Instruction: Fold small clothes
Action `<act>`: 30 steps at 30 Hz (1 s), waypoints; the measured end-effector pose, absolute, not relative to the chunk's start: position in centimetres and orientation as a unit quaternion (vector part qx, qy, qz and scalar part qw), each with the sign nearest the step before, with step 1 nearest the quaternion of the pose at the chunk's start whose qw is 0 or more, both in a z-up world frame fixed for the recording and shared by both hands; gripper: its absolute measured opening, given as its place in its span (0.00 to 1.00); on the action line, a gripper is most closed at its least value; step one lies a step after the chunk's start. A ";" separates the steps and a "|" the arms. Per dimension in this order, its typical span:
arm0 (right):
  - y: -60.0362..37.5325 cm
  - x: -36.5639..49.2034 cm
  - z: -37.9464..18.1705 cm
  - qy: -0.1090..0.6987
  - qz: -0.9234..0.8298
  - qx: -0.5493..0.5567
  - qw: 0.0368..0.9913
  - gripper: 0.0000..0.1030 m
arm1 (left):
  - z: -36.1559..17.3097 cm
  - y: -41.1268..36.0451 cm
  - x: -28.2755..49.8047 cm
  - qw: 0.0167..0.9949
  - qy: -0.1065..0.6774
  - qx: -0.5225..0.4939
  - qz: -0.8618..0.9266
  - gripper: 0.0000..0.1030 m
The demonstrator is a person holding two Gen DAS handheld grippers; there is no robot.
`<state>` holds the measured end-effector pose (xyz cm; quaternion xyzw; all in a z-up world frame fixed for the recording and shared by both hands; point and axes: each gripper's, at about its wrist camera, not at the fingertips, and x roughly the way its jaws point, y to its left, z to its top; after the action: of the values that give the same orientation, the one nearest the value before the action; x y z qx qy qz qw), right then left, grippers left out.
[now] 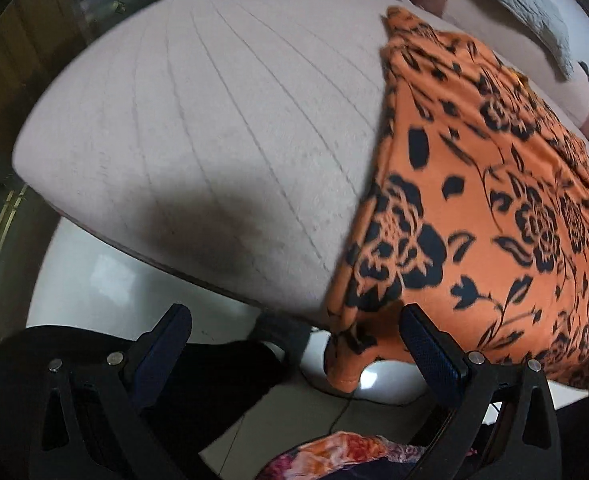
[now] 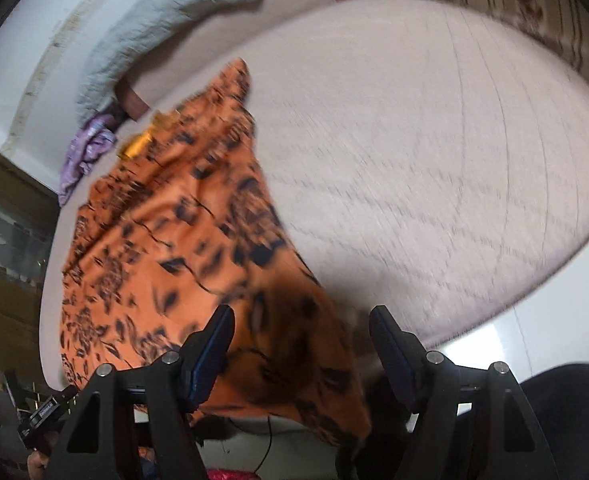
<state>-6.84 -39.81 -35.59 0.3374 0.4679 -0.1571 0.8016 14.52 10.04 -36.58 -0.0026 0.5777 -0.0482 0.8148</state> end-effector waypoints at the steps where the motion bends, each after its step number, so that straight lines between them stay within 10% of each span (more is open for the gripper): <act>1: -39.8 -7.0 -36.2 0.477 -0.157 0.340 0.795 0.71 | -36.9 9.8 14.4 0.813 0.580 0.002 -0.055 1.00; 11: -38.8 -7.1 -39.1 0.524 -0.151 0.338 0.767 0.71 | -39.2 8.4 13.3 0.790 0.602 -0.008 -0.115 0.86; 16: -40.6 -7.1 -40.3 0.517 -0.127 0.397 0.748 0.70 | -41.0 9.0 13.2 0.765 0.623 -0.066 -0.150 0.57; 22: -40.4 -7.3 -39.7 0.521 -0.086 0.397 0.751 0.32 | -40.5 7.9 12.6 0.758 0.613 -0.087 -0.203 0.17; 30: -38.8 -7.7 -36.8 0.518 -0.060 0.366 0.771 0.09 | -37.4 8.1 11.7 0.765 0.591 -0.098 -0.239 0.09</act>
<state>-7.73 -38.84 -36.77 0.3664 0.5175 -0.0596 0.7710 11.74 8.07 -37.37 -0.0979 0.5906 -0.2391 0.7645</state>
